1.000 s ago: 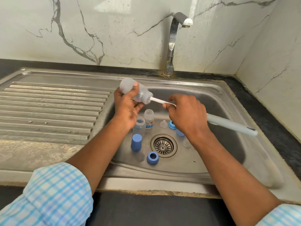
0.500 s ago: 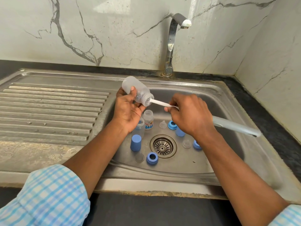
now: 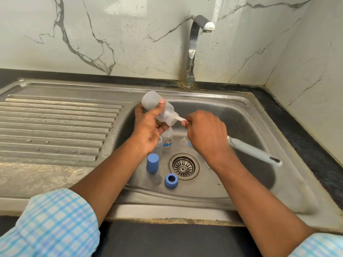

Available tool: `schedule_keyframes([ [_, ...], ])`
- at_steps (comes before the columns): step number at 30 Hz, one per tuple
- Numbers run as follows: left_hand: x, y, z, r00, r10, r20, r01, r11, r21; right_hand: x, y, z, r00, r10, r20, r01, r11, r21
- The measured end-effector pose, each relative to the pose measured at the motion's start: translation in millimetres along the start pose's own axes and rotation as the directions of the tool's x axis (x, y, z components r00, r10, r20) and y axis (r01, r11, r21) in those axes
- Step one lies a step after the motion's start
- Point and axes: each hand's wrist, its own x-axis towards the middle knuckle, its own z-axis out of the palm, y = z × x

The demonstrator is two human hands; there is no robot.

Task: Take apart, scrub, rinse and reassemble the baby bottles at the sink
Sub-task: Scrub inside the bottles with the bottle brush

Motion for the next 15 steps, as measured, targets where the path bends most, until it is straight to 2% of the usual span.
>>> schedule_keyframes([
  [7, 11, 13, -12, 0.998, 0.036, -0.044, -0.043, 0.986, -0.164, 4, 7, -9, 0.998, -0.002, 0.064, -0.006, 0.991, 0.134],
  [11, 12, 15, -13, 0.997, 0.024, -0.075, -0.043, 0.965, -0.258, 1, 8, -18, 0.999, -0.023, 0.044, 0.020, 0.997, 0.073],
  [15, 8, 14, -11, 0.999, 0.014, -0.038, -0.024, 0.955, -0.295, -1, 11, -23, 0.998, -0.057, -0.014, 0.057, 0.998, 0.035],
])
